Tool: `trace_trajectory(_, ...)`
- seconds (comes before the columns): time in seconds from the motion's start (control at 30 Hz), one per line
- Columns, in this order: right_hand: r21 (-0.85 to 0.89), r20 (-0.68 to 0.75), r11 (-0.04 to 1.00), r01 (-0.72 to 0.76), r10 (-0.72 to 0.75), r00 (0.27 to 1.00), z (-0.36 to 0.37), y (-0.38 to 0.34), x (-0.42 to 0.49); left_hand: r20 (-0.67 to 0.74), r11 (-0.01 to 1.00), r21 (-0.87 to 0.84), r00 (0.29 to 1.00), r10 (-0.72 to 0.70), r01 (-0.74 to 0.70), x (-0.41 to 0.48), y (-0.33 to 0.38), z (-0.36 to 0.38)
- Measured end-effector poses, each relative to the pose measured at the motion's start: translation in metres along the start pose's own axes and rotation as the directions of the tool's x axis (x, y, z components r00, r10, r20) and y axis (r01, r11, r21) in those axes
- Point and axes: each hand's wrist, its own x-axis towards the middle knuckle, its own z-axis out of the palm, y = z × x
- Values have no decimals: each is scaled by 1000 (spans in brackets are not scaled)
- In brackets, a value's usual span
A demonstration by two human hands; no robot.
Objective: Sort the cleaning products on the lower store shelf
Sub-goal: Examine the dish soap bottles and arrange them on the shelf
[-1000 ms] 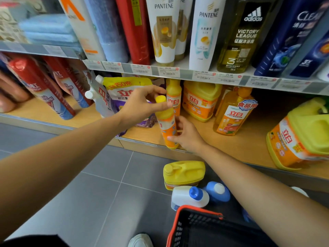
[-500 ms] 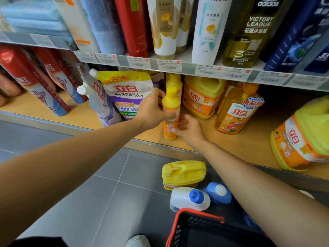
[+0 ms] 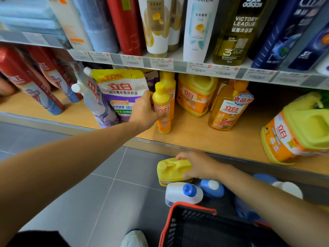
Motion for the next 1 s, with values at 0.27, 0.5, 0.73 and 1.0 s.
trace_trajectory(0.27,210,-180,977,-27,66,981,-13,-14,-24,47,997,-35,997,-63,64,-1,-2,3)
trace_trajectory(0.5,237,-464,970,53,65,884,-100,-22,-74,153,972,27,960,-234,233,-26,-21,-1)
trace_trajectory(0.73,165,-624,985,40,73,778,-153,-34,-77,453,974,-34,872,-184,222,-54,-7,9)
trace_trajectory(1.0,225,-667,974,-36,181,723,-146,-22,-26,387,935,-291,919,-79,203,-59,31,59)
